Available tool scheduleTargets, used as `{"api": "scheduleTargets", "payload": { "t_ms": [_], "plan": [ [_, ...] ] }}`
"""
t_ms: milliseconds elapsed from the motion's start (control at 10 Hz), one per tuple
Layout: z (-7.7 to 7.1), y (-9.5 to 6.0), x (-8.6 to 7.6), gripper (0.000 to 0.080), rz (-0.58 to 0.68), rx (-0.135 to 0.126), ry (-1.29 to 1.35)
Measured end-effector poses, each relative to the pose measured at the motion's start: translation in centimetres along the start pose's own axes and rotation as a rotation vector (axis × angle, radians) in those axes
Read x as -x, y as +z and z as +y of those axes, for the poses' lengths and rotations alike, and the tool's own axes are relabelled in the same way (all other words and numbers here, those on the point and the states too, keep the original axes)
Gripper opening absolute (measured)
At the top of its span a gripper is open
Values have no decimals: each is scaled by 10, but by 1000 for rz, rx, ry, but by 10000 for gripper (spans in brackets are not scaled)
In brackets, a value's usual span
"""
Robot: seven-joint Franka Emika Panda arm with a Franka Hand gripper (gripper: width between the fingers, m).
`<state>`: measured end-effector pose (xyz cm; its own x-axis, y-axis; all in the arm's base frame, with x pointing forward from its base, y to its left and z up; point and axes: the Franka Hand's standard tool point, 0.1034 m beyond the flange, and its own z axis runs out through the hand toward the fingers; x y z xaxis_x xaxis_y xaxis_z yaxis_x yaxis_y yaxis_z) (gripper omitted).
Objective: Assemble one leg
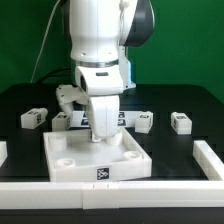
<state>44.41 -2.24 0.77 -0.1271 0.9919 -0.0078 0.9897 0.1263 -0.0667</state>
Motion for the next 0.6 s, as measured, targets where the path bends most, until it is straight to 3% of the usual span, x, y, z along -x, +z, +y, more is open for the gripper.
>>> {"api": "scheduleTargets", "payload": {
  "t_ms": [200,600],
  "plan": [
    [9,0,-27,63,10,26,44],
    [33,-5,-75,63,11,40,91]
  ]
}}
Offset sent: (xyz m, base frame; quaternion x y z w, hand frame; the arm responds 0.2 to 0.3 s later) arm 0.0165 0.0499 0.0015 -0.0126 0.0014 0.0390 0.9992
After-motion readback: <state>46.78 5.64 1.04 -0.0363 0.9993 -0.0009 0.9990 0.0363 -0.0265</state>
